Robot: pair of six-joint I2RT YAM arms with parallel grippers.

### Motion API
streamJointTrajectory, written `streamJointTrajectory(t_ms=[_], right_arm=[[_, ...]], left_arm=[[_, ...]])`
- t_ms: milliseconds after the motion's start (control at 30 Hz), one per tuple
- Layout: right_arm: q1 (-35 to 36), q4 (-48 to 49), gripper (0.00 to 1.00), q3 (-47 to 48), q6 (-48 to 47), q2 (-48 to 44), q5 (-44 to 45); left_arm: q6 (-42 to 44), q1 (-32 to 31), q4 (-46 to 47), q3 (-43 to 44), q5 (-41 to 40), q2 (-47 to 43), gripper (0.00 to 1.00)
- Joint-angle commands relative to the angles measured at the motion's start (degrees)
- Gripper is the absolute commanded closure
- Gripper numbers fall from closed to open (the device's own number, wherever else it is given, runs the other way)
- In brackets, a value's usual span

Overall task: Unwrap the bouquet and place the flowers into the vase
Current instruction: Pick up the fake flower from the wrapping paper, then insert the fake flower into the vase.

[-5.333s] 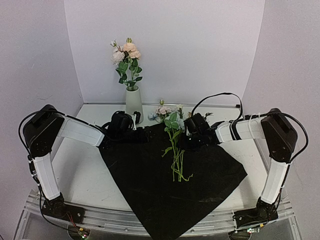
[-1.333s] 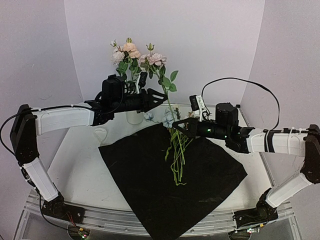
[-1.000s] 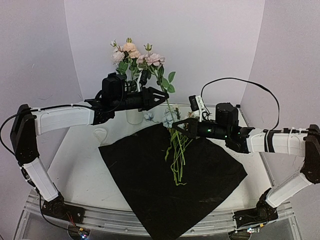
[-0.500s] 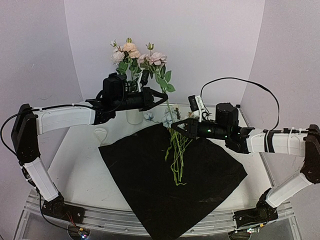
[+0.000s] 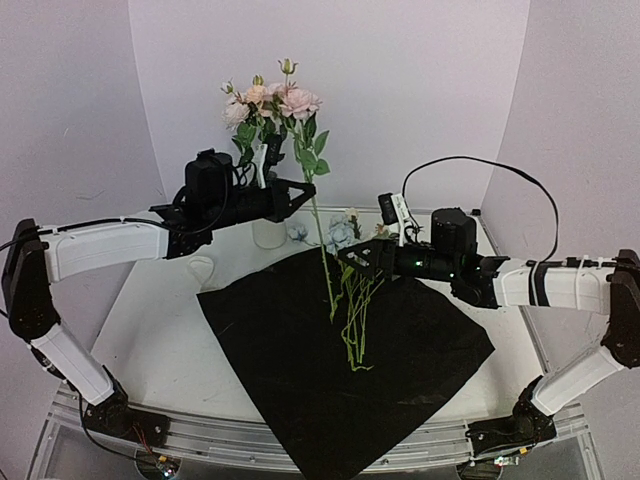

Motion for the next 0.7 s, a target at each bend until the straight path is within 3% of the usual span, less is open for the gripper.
streamJointTrajectory(t_ms=[0,167,467,667], right_arm=[[0.2,0.0,0.13,-0.1,-1.3,-3.2,2.3],[0.2,-2.6,0.02,0.1,-0.9,-4.2,6.7],[0.2,-4.8,0.02,-0.4,-1.8,-6.1,10.4],[0.2,-6.2,0.02,0.5,-3.4,-7.3,11.5]], left_arm=[[13.5,-0.3,2.4,-1.5,-12.7,-6.5,1.0],[22.2,-0.2,2.4,0.2,-21.5,-8.5,1.0],[33.5,-0.1,2.6,8.5,-31.7,-5.6,1.0],[38.4,0.5,2.8,16.8,-34.2,-0.4,1.0]])
